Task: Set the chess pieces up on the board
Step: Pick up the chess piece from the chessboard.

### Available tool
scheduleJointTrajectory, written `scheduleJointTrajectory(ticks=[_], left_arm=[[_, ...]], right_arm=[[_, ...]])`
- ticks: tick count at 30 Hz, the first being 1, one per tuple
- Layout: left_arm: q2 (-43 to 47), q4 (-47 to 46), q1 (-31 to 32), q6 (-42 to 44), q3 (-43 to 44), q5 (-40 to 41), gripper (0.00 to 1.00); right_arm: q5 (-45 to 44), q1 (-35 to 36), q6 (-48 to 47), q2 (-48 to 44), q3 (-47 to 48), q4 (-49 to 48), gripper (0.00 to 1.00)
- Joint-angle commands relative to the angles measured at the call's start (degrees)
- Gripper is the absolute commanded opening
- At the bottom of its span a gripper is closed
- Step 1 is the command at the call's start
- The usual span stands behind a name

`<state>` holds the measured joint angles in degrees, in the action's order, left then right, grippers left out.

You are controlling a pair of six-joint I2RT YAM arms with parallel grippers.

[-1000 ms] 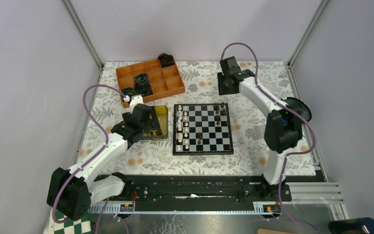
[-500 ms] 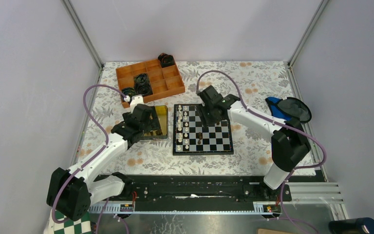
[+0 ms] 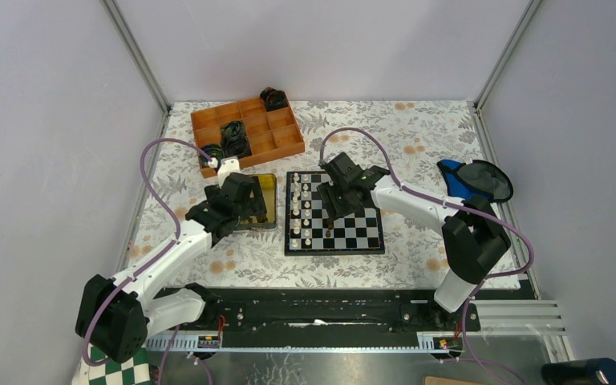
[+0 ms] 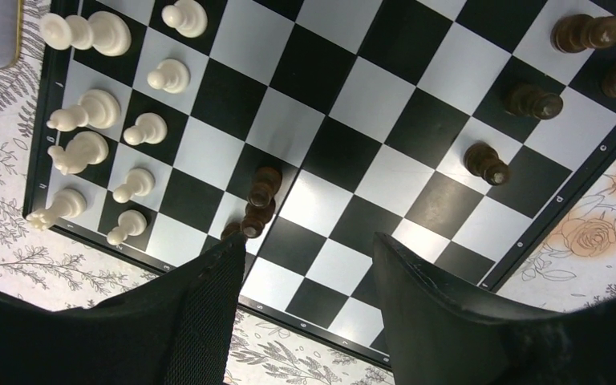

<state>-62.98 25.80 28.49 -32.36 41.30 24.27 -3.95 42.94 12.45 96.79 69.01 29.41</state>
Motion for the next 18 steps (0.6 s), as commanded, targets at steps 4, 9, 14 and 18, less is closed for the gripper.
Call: scheduleJointTrajectory(ticks=[4, 9, 14, 18], left_arm=[[0.0, 0.2, 0.7, 0.6, 0.8, 2.6, 0.99], [-0.2, 0.2, 0.7, 0.7, 0.8, 2.7, 0.99], [-0.3, 0.2, 0.7, 0.8, 1.0, 2.7, 0.99], [-0.5, 0.2, 0.7, 0.8, 0.9, 2.6, 0.99]], right_arm=[[1.5, 1.0, 0.1, 1.0, 1.3, -2.6, 0.66], [1.6, 1.0, 0.0, 1.9, 1.8, -2.6, 0.66], [1.6, 1.0, -0.1, 2.4, 1.9, -2.8, 0.66], [1.7, 1.0, -0.1, 2.8, 2.2, -2.8, 0.66]])
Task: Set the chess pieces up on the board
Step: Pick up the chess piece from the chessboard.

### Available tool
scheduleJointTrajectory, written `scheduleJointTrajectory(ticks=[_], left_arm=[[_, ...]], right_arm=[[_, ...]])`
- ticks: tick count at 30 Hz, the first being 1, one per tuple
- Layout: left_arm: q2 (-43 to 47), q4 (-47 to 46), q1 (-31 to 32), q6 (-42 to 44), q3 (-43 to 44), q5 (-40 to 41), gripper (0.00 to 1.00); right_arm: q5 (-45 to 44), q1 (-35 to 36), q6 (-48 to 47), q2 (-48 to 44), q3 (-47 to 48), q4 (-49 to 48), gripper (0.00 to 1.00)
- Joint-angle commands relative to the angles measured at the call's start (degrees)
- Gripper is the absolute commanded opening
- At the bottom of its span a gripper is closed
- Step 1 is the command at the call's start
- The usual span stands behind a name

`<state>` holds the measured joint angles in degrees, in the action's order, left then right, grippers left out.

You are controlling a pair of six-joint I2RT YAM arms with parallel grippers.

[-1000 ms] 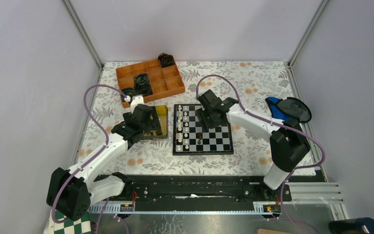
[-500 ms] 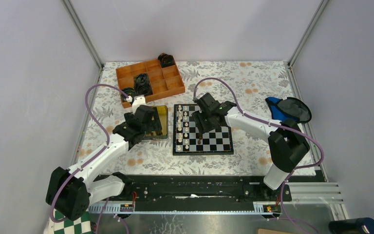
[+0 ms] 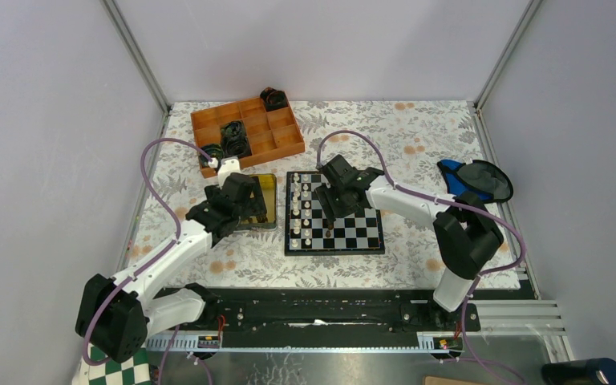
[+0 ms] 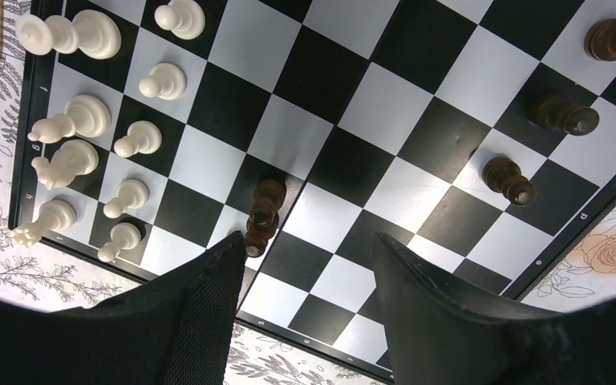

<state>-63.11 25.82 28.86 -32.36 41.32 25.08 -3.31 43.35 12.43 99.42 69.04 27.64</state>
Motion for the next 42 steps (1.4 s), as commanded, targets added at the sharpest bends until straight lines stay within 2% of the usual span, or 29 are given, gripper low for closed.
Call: scheduleJointTrajectory(ticks=[1, 29, 37, 42], left_arm=[[-0.5, 0.2, 0.3, 0.8, 0.9, 1.8, 0.99], [-0.3, 0.2, 0.3, 0.8, 1.0, 1.7, 0.99], [-0.3, 0.2, 0.3, 0.8, 1.0, 1.8, 0.99], [-0.3, 0.1, 0.3, 0.8, 1.0, 1.9, 0.99]], right_arm=[[1.1, 0.6, -0.1, 0.3, 2.3, -1.1, 0.65], [1.5, 1.5, 0.2, 1.0, 2.7, -1.0, 0.62], [1.6, 2.6, 0.1, 2.5, 4.1, -0.7, 0.56], [1.5, 2.9, 0.1, 3.5, 4.7, -0.6, 0.48]])
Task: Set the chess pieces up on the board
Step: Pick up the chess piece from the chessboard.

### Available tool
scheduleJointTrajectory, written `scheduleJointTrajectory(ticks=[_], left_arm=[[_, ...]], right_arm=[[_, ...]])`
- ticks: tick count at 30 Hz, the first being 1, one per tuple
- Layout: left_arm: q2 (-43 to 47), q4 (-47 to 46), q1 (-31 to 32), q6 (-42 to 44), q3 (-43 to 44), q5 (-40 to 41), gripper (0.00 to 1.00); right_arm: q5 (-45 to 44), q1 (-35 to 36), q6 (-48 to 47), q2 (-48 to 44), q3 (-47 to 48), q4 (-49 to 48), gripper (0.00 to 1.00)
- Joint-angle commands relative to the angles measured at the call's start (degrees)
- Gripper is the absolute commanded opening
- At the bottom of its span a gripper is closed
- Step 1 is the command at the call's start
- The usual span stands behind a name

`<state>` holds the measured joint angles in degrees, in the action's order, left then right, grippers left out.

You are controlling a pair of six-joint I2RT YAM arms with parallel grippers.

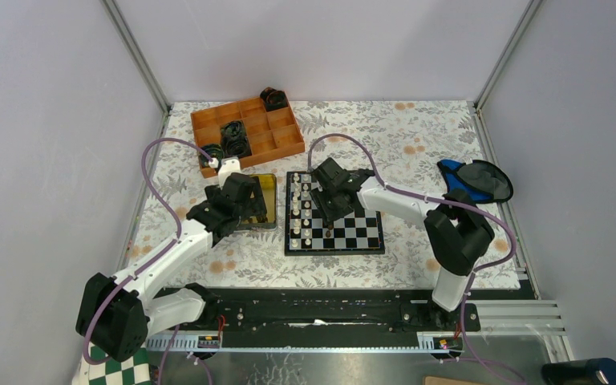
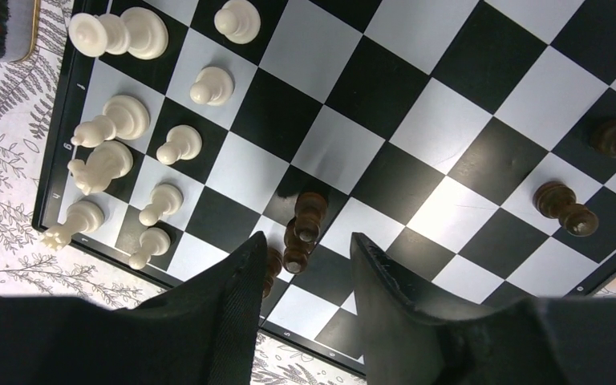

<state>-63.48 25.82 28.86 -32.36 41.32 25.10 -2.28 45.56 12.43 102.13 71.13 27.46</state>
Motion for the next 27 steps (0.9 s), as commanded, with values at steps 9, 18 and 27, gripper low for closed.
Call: scheduleJointTrajectory(ticks=[9, 18, 27], left_arm=[[-0.2, 0.1, 0.3, 0.9, 1.0, 1.7, 0.99], [-0.6, 0.2, 0.3, 1.0, 1.1, 1.6, 0.99], [-0.7, 0.1, 0.3, 1.0, 1.2, 1.5, 0.99]], right_arm=[[-0.2, 0.7, 0.1, 2.0, 3.0, -0.7, 0.37], [-0.7, 0.7, -0.2, 3.1, 3.7, -0.9, 0.33], [-1.2, 0.8, -0.3, 4.1, 4.8, -0.5, 0.19]])
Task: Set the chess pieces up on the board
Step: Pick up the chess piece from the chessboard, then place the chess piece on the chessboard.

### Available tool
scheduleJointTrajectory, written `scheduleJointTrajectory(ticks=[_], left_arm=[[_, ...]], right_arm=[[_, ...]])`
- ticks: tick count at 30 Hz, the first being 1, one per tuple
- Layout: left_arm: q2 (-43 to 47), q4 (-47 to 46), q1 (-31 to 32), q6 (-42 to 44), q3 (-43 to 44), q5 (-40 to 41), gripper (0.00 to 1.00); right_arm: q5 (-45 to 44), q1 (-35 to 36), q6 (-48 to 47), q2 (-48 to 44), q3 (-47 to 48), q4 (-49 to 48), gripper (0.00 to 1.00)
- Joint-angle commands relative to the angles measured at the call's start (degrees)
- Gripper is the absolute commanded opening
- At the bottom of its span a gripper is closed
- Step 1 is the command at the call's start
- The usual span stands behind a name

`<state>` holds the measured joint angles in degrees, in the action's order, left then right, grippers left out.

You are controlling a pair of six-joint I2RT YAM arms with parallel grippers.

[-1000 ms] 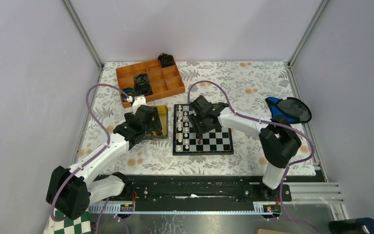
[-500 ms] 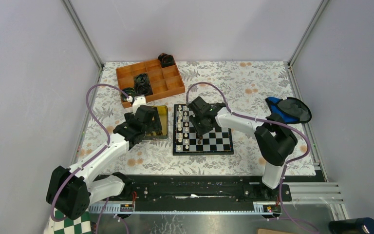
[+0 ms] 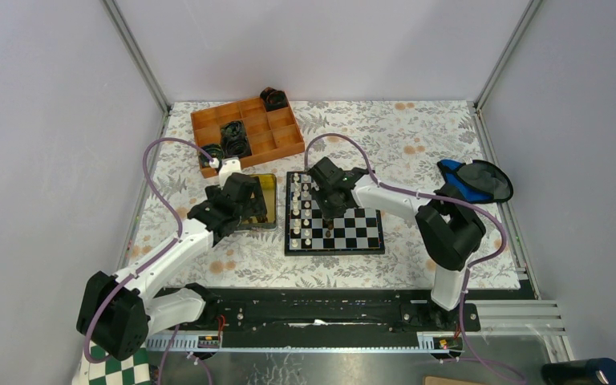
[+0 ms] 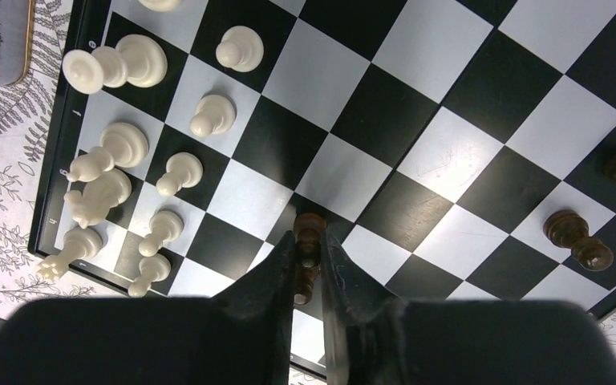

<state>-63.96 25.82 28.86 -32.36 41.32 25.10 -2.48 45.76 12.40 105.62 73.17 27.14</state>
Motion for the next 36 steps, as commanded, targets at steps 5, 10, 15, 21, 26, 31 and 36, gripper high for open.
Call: scheduleJointTrajectory(ticks=[5, 10, 15, 21, 26, 31, 36], left_arm=[[-0.3, 0.1, 0.3, 1.1, 1.3, 1.5, 0.99], [-0.3, 0.2, 0.3, 1.1, 1.4, 1.4, 0.99], [-0.1, 0.2, 0.3, 1.1, 1.3, 1.3, 0.99], [0.0, 0.2, 0.3, 1.0, 1.3, 1.0, 0.99], [0.1, 0.2, 0.3, 1.0, 1.3, 0.9, 0.99], [-0.1, 0.1, 0.3, 1.1, 1.3, 0.7, 0.99], [-0.2, 0.0, 0.4, 1.2, 1.3, 0.6, 0.99]], right_arm=[[-2.3, 0.6, -0.3, -0.4, 3.0, -0.1, 0.07], [-4.8, 0.5, -0.3, -2.1, 4.6, 1.0, 0.03], [-8.5, 0.5, 0.8, -4.2, 4.9, 1.8, 0.00], [-13.7, 0.3, 3.8, -6.0, 4.3, 4.5, 0.00], [-16.0, -0.9, 6.0, -7.1, 2.5, 6.3, 0.00], [-16.3, -2.6, 6.8, -7.7, 1.0, 7.2, 0.00], [-15.6, -4.9, 7.1, -7.6, -0.8, 7.4, 0.00]])
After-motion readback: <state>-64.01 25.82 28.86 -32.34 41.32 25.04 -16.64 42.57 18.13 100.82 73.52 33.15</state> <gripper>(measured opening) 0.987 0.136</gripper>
